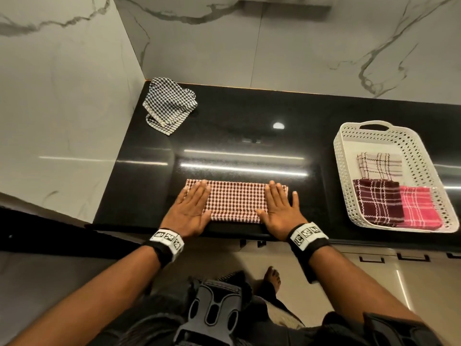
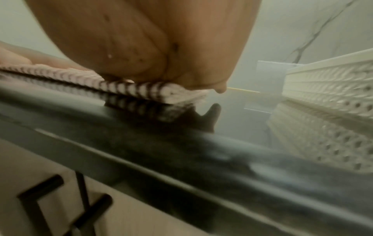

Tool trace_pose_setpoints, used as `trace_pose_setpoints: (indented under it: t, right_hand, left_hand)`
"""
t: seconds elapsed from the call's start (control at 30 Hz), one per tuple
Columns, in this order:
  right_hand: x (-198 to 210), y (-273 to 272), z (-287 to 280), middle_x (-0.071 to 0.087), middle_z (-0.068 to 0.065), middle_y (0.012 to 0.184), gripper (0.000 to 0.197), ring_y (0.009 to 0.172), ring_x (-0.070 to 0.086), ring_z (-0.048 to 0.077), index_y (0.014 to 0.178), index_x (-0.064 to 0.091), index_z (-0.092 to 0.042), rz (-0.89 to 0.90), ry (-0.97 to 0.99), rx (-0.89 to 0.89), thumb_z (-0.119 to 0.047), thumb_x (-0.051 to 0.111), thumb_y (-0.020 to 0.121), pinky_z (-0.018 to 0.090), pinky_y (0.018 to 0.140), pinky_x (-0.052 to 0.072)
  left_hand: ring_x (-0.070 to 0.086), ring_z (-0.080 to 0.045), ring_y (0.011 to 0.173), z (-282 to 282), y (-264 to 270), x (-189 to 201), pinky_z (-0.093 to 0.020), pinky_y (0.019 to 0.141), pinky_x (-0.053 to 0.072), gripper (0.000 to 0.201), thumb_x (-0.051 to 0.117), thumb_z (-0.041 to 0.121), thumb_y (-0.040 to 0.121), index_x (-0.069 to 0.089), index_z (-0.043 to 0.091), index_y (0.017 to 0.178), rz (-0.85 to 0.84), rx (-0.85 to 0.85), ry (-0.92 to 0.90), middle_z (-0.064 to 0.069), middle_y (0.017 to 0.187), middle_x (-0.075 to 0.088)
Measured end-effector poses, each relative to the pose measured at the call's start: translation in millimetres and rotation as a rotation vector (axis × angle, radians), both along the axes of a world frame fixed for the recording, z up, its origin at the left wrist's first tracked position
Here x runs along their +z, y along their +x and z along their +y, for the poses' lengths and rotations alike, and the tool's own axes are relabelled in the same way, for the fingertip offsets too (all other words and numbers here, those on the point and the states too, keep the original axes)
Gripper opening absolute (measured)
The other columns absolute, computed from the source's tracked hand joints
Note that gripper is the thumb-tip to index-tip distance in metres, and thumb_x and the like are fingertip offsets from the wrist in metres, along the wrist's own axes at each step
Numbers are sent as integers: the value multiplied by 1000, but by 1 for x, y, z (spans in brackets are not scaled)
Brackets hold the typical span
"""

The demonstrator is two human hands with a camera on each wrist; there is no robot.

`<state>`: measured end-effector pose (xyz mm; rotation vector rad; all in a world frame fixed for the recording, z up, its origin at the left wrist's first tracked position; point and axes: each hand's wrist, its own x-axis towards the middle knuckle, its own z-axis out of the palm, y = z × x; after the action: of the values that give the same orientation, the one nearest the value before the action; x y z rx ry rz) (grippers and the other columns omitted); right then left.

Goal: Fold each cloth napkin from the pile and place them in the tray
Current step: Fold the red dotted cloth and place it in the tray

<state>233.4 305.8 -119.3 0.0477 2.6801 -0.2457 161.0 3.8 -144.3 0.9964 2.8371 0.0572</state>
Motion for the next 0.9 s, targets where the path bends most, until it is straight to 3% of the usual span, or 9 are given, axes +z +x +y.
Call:
trace_pose_setpoints:
  t: [0.17, 0.23, 0.33, 0.43, 0.53, 0.63, 0.7, 0.8, 0.9]
  right_hand:
    - [12, 14, 22, -23, 3, 163, 76, 149, -25, 18, 157, -12, -17, -47, 42, 30, -50, 23, 99, 56, 117, -17]
    - [19, 11, 23, -15, 3, 166, 76, 150, -21, 17, 159, -2, -15, 16, 17, 40, -49, 30, 99, 56, 118, -16]
    - [17, 9, 25, -4, 0, 167, 72, 151, -15, 13, 159, 12, -20, 108, -34, 50, -55, 33, 99, 54, 120, -13]
    - [11, 21, 24, 9, 0, 166, 68, 153, 0, 18, 155, 22, -26, 140, -27, -2, -59, 33, 98, 57, 121, -3]
    - [15, 45, 6, 40, 3, 147, 60, 137, 33, 25, 140, 45, -31, 280, -15, 14, -65, 36, 90, 54, 112, 20]
    - [14, 66, -24, 47, 0, 137, 63, 128, 42, 24, 136, 50, -30, 322, -87, 160, -68, 43, 86, 51, 107, 27]
    - [7, 67, -34, 38, 3, 150, 74, 140, 33, 24, 147, 40, -26, 334, -126, 230, -66, 51, 85, 55, 115, 23]
    - [-4, 53, -36, 2, 2, 167, 99, 153, -4, 21, 159, 10, -22, 244, -131, 298, -59, 64, 83, 55, 120, -2]
    - [-14, 43, -35, 8, 4, 167, 99, 153, -1, 21, 158, 13, -19, 243, -90, 333, -36, 74, 82, 58, 120, 2]
  left_hand:
    - [15, -24, 152, -9, 0, 16, -47, 122, 4, 74, 32, 38, 89, 22, 10, 155, 16, 36, 4, -10, 164, 19]
    - [30, -31, 147, 14, 10, 27, -52, 121, 17, 71, 47, 27, 82, 36, 10, 150, 66, 25, 83, -14, 158, 32]
    - [54, -28, 121, 50, 31, 30, -46, 102, 44, 64, 68, 25, 75, 50, 18, 136, 66, -237, 197, -9, 137, 54]
    - [56, -24, 116, 67, 28, 31, -42, 99, 43, 48, 59, 30, 82, 54, 23, 129, 38, -287, 109, -3, 131, 56]
    - [45, -30, 135, 65, 2, 38, -51, 114, 28, 52, 38, 27, 86, 54, 21, 136, 49, -117, 30, -6, 145, 51]
    - [21, -29, 150, 48, -13, 42, -51, 122, 11, 70, 27, 30, 82, 38, 16, 149, -12, -66, -15, -8, 160, 32]
    - [16, -27, 152, 33, -4, 39, -49, 123, 10, 80, 32, 35, 77, 31, 12, 153, -30, -197, 12, -11, 163, 23]
    - [-2, -23, 153, 13, 26, 24, -46, 124, 4, 94, 47, 37, 75, 10, 13, 158, -109, -330, -67, -9, 166, 1]
    - [-5, -22, 153, 5, 41, 12, -46, 124, 5, 105, 62, 34, 74, 5, 12, 159, -94, -281, -73, -8, 166, -4]
